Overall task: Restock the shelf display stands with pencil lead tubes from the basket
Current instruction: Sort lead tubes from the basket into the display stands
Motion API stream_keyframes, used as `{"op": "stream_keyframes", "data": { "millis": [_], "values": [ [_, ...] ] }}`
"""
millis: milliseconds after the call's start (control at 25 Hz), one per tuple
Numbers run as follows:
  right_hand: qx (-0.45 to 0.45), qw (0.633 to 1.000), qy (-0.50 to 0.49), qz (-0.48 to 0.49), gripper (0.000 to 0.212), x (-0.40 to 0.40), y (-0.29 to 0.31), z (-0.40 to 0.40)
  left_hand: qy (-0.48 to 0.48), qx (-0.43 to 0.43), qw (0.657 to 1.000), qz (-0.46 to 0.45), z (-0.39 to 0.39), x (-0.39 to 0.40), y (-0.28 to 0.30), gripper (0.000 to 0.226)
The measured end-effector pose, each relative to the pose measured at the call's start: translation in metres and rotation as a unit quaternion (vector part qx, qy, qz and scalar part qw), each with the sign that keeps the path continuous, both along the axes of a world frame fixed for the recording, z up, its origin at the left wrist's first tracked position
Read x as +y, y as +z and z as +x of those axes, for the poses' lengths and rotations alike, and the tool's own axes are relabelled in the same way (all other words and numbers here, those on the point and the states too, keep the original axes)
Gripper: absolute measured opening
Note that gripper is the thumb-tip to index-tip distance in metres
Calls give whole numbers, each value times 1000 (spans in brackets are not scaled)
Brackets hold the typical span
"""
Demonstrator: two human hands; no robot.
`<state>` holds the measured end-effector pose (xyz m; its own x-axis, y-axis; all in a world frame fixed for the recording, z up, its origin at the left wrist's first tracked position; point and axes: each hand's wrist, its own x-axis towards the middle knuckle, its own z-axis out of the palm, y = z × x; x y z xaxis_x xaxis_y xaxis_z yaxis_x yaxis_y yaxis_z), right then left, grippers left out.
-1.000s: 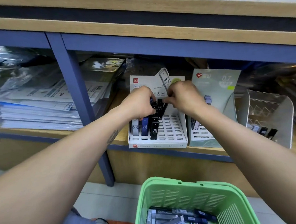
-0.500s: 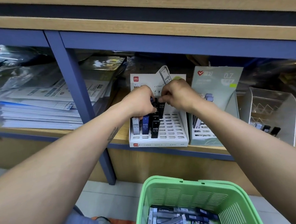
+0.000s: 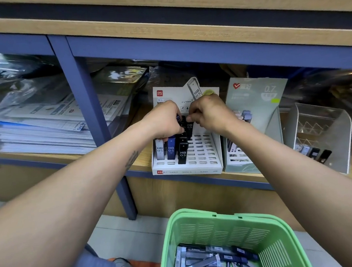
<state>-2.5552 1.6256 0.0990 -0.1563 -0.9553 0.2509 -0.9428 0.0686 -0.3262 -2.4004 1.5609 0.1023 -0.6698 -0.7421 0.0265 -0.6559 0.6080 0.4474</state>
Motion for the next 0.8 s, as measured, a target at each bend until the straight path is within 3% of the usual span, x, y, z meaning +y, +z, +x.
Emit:
{"op": "stream_keyframes", "data": {
  "millis": [200, 320, 480, 640, 800],
  "values": [
    [56, 998, -13, 27, 20, -3, 0, -7, 5, -8, 1000, -7, 0, 1, 0, 32],
    [58, 998, -20, 21, 9, -4, -5, -8, 7, -10, 1000, -9, -1, 1, -1, 31],
    [56, 998, -37, -7, 21, -2, -19, -1, 8, -15, 1000, -19, -1, 0, -1, 28],
    [34, 997, -39, -51, 21, 6, -29, 3, 4, -14, 1000, -18, -2, 0, -1, 30],
    [45, 998, -40, -11, 28, 9, -19, 5, 1, 9, 1000, 1, 0, 1, 1, 27]
  ]
}}
